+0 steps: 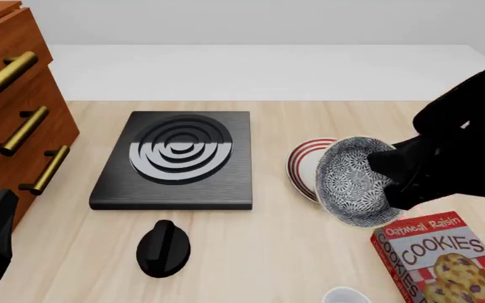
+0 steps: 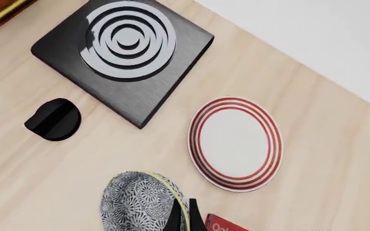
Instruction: Pick the akita bowl on the ramekin and place it on the plate.
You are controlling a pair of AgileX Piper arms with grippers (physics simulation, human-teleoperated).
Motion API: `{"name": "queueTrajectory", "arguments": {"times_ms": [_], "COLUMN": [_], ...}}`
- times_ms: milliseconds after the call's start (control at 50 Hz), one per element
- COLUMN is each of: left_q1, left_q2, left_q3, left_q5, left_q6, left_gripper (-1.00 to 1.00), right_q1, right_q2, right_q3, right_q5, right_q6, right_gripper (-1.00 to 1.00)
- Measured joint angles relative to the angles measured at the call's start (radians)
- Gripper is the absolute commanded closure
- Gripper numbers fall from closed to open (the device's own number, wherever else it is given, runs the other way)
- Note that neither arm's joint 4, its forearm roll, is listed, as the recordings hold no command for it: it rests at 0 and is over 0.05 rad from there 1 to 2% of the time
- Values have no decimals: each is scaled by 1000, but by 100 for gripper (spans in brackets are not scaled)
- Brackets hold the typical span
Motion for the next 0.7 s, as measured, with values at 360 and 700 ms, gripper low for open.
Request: {"name": "queueTrajectory", "arguments": {"times_ms": [360, 700], "left_q1": [0, 0], "left_q2": [0, 0], "left_q3": [0, 0], "left_q5": [0, 0], "left_q6": [0, 0], "left_gripper": [-100, -100], "right_q1": [-59, -105], "right_q2": [60, 145], "right_q3": [-36, -36], "right_q5": [-3, -82], "right_q6": [-31, -32], "right_gripper": [100, 100]}}
